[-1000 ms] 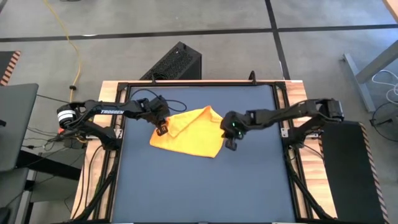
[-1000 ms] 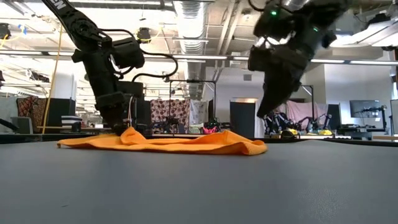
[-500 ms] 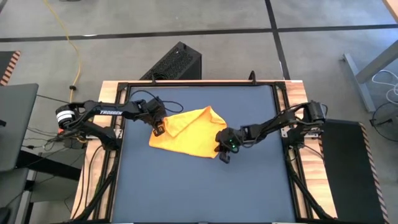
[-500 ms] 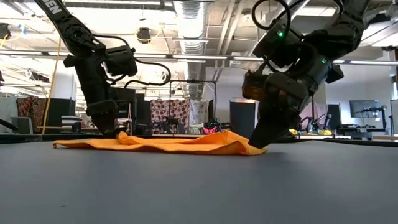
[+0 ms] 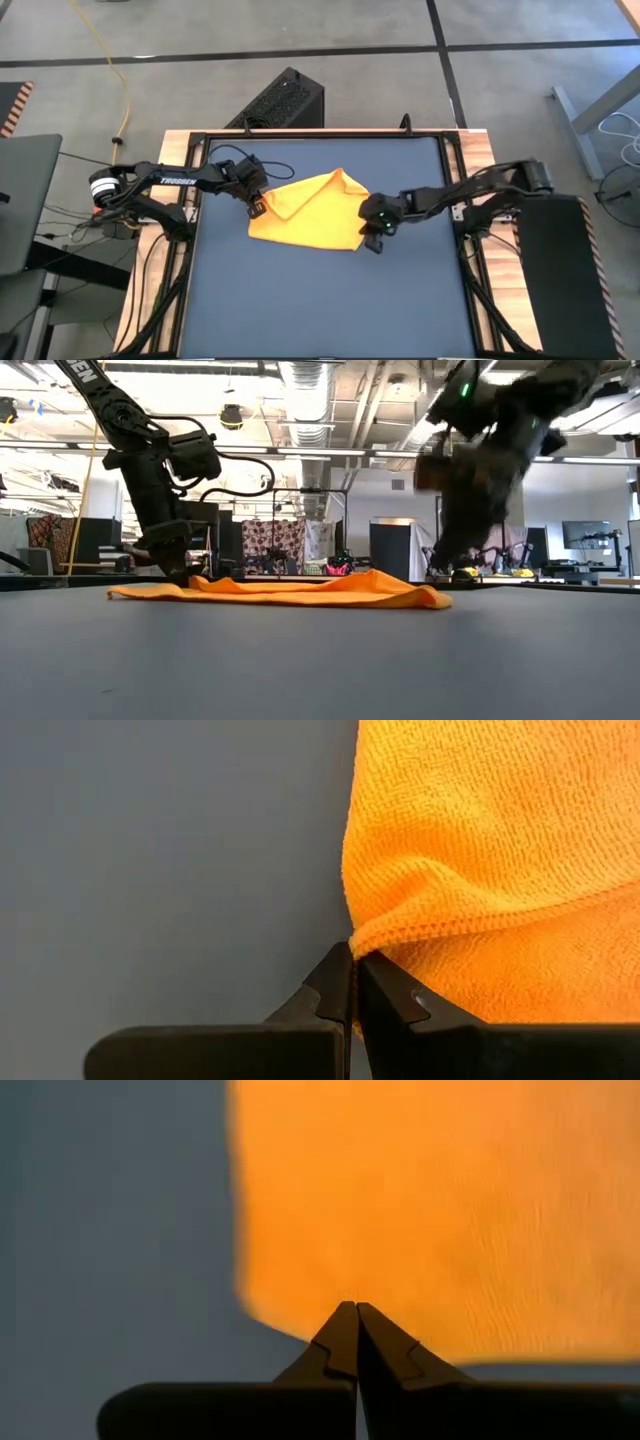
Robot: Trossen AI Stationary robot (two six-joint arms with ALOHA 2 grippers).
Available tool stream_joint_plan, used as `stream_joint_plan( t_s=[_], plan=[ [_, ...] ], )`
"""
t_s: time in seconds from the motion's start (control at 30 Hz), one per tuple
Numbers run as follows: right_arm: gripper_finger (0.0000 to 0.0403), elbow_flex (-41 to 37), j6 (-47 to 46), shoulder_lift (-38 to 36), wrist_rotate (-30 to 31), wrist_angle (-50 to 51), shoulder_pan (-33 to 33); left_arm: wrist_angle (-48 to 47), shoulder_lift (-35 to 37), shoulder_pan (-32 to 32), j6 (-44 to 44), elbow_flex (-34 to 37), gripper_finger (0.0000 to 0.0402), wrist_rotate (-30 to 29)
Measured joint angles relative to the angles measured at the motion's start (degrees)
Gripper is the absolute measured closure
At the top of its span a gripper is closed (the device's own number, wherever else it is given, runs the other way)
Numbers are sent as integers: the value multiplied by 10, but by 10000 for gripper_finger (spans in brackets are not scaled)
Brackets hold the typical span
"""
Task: Roll towel
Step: Fold the yellow microfiber towel
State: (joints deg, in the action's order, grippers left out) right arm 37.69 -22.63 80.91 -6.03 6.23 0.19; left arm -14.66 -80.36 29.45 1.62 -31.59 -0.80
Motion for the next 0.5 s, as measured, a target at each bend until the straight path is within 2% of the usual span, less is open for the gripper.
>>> stream_joint_plan(
  t_s=[0.13,0.23,0.37,0.5],
  plan=[
    [376,0,0,-49,-3,31,29,1,0,0,-9,0,401,0],
    [361,0,1,-56,31,44,63,3,0,0,-16,0,401,1],
    [334,0,2,-22,74,22,100,12,-1,0,-19,1,401,5],
    [309,0,4,21,56,-45,99,20,-1,0,-19,1,401,5]
  ],
)
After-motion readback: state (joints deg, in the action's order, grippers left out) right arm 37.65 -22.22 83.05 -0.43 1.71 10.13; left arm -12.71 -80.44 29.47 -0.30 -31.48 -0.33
